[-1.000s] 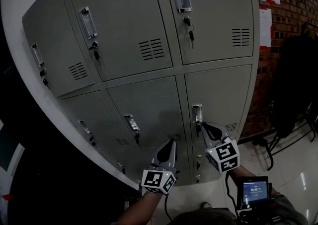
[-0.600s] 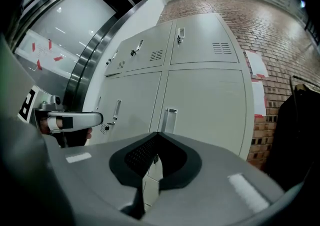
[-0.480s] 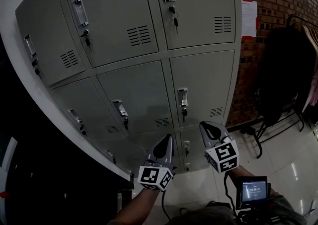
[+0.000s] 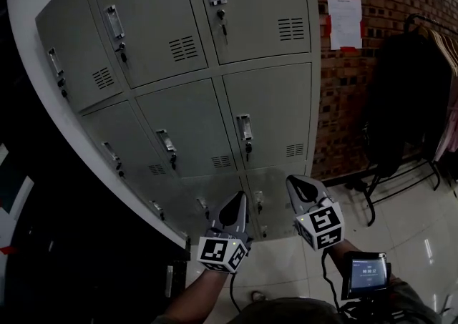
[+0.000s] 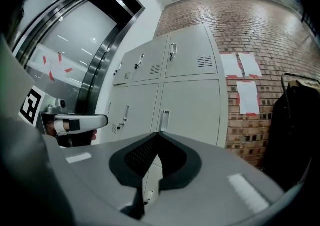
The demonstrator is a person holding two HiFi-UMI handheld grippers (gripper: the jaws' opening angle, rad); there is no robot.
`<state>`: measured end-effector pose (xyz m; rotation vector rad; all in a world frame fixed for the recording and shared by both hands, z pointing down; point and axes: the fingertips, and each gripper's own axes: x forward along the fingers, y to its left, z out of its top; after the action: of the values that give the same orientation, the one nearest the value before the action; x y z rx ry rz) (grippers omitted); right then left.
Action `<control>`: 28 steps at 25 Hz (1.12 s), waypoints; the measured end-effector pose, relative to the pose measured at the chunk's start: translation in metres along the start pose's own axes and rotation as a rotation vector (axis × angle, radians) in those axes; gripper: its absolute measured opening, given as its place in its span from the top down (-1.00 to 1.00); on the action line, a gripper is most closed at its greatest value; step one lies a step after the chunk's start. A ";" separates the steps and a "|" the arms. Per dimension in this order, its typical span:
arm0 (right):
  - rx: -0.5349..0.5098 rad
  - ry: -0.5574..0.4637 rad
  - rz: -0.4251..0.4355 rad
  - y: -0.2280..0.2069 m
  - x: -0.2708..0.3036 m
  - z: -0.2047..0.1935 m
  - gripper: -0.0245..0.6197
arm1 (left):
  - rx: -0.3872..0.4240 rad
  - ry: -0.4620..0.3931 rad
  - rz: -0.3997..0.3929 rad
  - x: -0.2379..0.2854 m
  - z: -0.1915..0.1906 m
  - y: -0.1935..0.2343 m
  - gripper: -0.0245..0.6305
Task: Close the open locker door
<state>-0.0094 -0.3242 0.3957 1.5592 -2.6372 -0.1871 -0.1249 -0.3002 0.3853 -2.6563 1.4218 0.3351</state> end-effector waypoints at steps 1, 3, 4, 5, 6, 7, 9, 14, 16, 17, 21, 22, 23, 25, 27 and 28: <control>0.003 -0.001 0.007 -0.002 -0.012 -0.001 0.91 | 0.003 0.002 0.009 -0.004 0.001 -0.010 0.92; 0.009 -0.002 0.022 -0.004 -0.037 -0.003 0.91 | 0.008 0.006 0.029 -0.014 0.002 -0.030 0.92; 0.014 -0.002 0.029 -0.004 -0.049 -0.004 0.91 | 0.009 0.009 0.039 -0.020 0.001 -0.040 0.92; 0.019 0.000 0.035 -0.005 -0.061 -0.006 0.91 | 0.009 0.013 0.048 -0.026 0.000 -0.050 0.92; 0.025 0.003 0.041 -0.005 -0.073 -0.009 0.91 | 0.010 0.019 0.057 -0.032 0.000 -0.060 0.92; 0.031 0.007 0.046 -0.005 -0.085 -0.012 0.91 | 0.011 0.025 0.065 -0.038 0.000 -0.069 0.92; 0.039 0.015 0.057 -0.004 -0.105 -0.017 0.91 | 0.013 0.032 0.080 -0.050 -0.001 -0.084 0.92; 0.055 0.028 0.070 0.006 -0.146 -0.024 0.91 | 0.011 0.053 0.091 -0.078 0.000 -0.116 0.92; 0.059 0.029 0.059 0.009 -0.158 -0.024 0.91 | 0.013 0.056 0.078 -0.083 0.002 -0.125 0.92; 0.058 0.029 0.052 0.011 -0.162 -0.023 0.91 | 0.014 0.051 0.071 -0.086 0.004 -0.127 0.92; 0.052 0.034 0.018 0.018 -0.174 -0.020 0.91 | 0.008 0.031 0.045 -0.094 0.014 -0.127 0.92; 0.052 0.035 0.008 0.021 -0.177 -0.019 0.91 | 0.006 0.030 0.036 -0.096 0.016 -0.126 0.92; 0.050 0.036 0.000 0.024 -0.180 -0.018 0.91 | 0.005 0.030 0.028 -0.099 0.018 -0.125 0.92; 0.044 0.038 -0.015 0.030 -0.184 -0.015 0.91 | 0.000 0.031 0.015 -0.103 0.021 -0.123 0.92; 0.042 0.038 -0.028 0.035 -0.187 -0.012 0.91 | -0.005 0.029 0.003 -0.107 0.023 -0.121 0.92; 0.041 0.039 -0.034 0.038 -0.188 -0.012 0.91 | -0.007 0.027 -0.003 -0.109 0.024 -0.120 0.92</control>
<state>0.0496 -0.1425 0.4127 1.6043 -2.6026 -0.1041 -0.0869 -0.1408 0.3880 -2.6784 1.4263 0.3054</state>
